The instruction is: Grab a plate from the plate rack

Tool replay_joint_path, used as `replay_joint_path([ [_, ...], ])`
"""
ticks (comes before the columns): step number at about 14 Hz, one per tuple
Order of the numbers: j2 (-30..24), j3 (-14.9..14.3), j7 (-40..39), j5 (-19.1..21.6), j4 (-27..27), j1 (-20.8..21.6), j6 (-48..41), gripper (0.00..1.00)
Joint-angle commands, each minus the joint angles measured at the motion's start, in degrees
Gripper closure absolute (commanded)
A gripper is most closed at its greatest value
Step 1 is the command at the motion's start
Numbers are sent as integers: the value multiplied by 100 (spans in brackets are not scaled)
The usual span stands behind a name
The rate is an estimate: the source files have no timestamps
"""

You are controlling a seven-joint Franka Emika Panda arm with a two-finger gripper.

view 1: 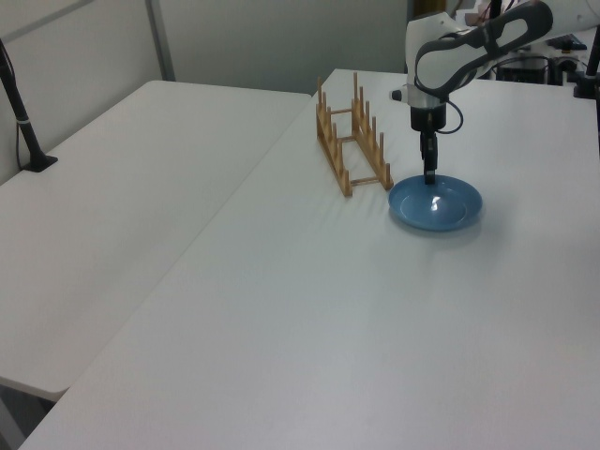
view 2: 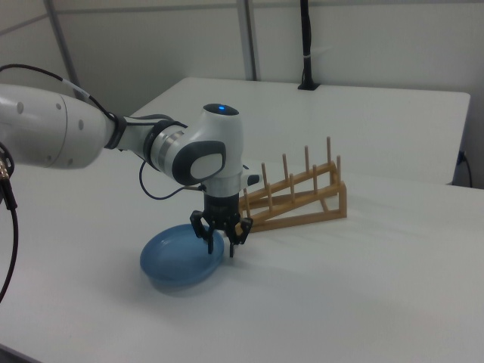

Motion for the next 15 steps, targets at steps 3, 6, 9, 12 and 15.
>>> replay_joint_path([
  [3, -714, 2, 1324, -303, 277, 60, -488, 0],
  [6, -1215, 501, 2396, -758, 392, 51, -919, 0],
  [9, -1830, 1214, 3786, -1577, 392, 60, -1595, 0],
  [12, -2306, 1382, 3919, -1516, 409, 34, -2201, 0],
  [15, -2289, 1488, 4342, -1516, 435, -89, -2230, 0],
])
